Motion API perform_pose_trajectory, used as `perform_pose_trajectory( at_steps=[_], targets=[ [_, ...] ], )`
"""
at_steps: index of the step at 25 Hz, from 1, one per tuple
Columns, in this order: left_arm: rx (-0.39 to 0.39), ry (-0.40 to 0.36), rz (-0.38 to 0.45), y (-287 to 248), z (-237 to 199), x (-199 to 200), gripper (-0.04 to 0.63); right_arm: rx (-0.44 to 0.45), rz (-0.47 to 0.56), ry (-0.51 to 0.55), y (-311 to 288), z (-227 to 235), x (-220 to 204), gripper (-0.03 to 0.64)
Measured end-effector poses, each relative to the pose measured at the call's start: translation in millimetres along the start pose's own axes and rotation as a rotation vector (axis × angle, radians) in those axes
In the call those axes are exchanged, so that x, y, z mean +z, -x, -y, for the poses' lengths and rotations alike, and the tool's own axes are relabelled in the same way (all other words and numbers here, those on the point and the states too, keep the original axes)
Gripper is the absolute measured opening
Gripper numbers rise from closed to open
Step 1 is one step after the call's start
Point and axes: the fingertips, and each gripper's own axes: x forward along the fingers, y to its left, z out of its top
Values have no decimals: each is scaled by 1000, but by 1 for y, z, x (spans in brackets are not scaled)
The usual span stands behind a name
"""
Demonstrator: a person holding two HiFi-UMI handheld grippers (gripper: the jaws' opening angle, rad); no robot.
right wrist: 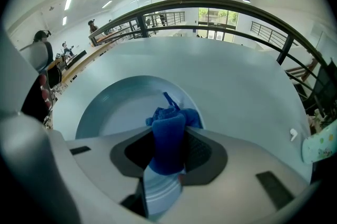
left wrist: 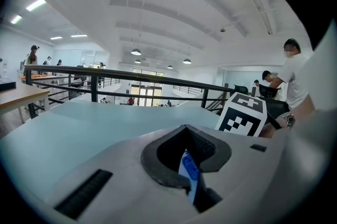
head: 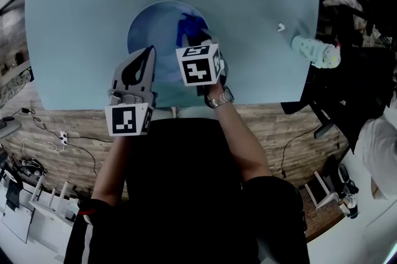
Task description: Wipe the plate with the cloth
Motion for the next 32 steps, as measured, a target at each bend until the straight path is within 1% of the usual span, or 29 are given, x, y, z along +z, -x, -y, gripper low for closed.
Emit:
perform_pose_trajectory(
  at_steps=[4,8,11,14,24,28,32],
  targets=[
    [-7,2,11,-3,-11,2,0,-10,4,-10,-6,0,11,120],
    [-9,2,-24,-2,-23,-3,2,-19,11,-20,-11,-2,21,120],
    [-15,1,-2,-3,-31,2,0,-27,10,-28,-13,-4,27,120],
    [-17,6,-9,-2,-39,1,0,-33,12,-43,-14,-6,34,120],
    [-14,9,-26,6,-69,0,2,-36,40,-76,-23,-28,57,120],
    [-15,5,-14,9,-79,1,2,-29,64,-82,-28,-36,69,120],
    [-24,10,3,15,-86,0,2,-29,53,-88,-30,-45,69,120]
  ],
)
